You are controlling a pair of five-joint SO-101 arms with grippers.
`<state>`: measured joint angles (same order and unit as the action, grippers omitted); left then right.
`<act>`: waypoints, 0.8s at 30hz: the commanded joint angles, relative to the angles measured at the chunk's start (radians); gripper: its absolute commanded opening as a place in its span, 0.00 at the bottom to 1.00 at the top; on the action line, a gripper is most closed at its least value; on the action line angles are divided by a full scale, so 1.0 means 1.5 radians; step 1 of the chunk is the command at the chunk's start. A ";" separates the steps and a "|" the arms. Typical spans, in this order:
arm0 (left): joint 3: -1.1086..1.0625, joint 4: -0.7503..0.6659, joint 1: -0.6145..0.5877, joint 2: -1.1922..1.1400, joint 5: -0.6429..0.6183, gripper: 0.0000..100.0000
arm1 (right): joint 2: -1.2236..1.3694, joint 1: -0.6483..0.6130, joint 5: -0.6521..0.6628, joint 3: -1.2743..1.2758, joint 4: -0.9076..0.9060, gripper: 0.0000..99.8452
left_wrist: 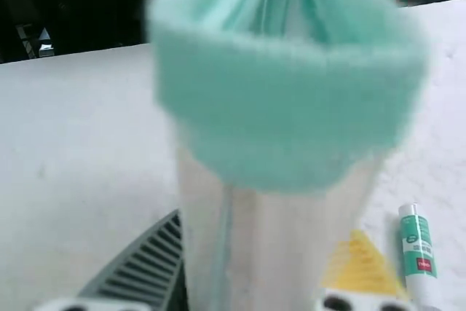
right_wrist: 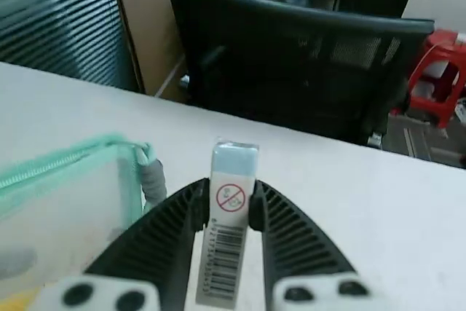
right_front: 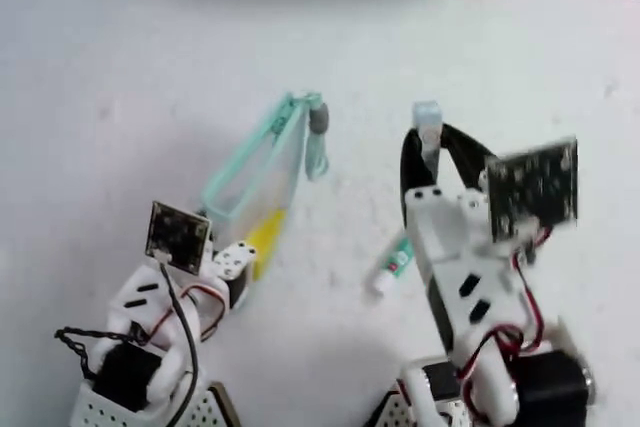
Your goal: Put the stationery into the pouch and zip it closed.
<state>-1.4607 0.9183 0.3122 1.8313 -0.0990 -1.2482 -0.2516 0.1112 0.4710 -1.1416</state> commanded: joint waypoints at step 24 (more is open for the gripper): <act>0.016 0.008 0.014 -0.001 0.004 0.24 | 0.124 -0.415 0.011 0.151 0.431 0.02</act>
<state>-1.4607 0.9198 0.3138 1.8282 -0.0990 -1.0748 -0.8608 0.1174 0.7273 -0.5217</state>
